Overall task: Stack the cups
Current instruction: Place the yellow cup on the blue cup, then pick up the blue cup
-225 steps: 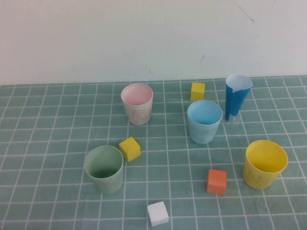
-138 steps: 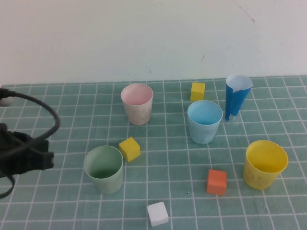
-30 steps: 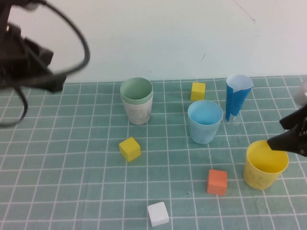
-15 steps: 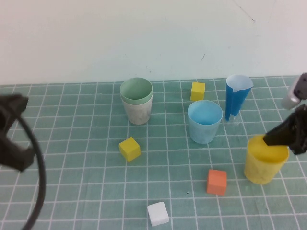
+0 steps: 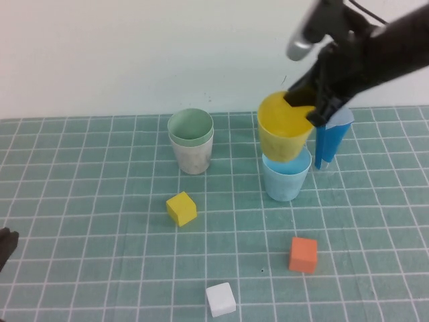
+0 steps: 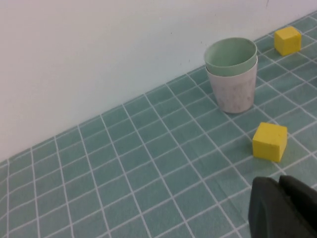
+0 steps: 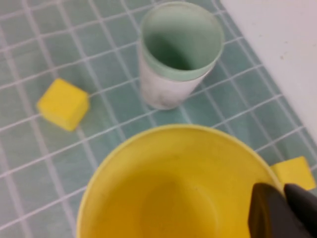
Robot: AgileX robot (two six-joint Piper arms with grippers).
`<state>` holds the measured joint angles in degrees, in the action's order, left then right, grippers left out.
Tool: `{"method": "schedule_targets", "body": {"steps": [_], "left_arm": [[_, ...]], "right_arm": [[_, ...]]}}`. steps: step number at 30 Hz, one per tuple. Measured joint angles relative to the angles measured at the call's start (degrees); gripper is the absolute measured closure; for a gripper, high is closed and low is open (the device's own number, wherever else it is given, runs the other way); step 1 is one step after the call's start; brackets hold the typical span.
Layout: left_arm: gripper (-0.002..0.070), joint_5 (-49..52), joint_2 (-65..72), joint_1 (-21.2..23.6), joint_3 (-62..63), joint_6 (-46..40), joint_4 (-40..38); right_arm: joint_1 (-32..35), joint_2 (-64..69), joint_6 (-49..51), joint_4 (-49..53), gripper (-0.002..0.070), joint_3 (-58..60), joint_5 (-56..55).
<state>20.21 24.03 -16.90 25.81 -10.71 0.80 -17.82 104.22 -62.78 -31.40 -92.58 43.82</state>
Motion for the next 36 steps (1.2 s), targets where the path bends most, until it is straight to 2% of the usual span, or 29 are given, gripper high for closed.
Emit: {"method": "schedule_targets", "body": {"steps": [6,17,19,24,26,32,36], "left_arm": [[0.0676,-4.7,-3.1,0.0,-2.1,0.2,0.0],[0.0676,-4.9,-3.2,0.0,-2.3,0.4,0.0],[0.0676,-5.1,-3.2,0.0,-2.3,0.4,0.0],[0.0676,-6.6,-3.2,0.0,-3.1,1.0,-0.1],[0.0676,-6.6,-3.2,0.0,-3.4,1.2,-0.1],[0.0677,-7.2,-3.2,0.0,-3.9,2.0,-0.1],[0.0677,-7.4,-3.2,0.0,-3.9,2.1,-0.1]], "right_arm": [[-2.8,8.2,12.5,13.2,0.0652,-9.6,2.1],[-2.8,13.2,14.5,16.0,0.0643,-10.2,2.4],[-2.8,13.2,14.5,16.1,0.0589,-10.8,2.9],[-2.8,13.2,14.5,15.9,0.035,-14.3,6.6],[-2.8,13.2,14.5,15.2,0.0308,-15.6,9.4],[-4.3,13.7,14.5,15.7,0.0276,-16.5,20.4],[-5.4,15.5,14.5,16.0,0.0274,-16.5,23.1]]}}
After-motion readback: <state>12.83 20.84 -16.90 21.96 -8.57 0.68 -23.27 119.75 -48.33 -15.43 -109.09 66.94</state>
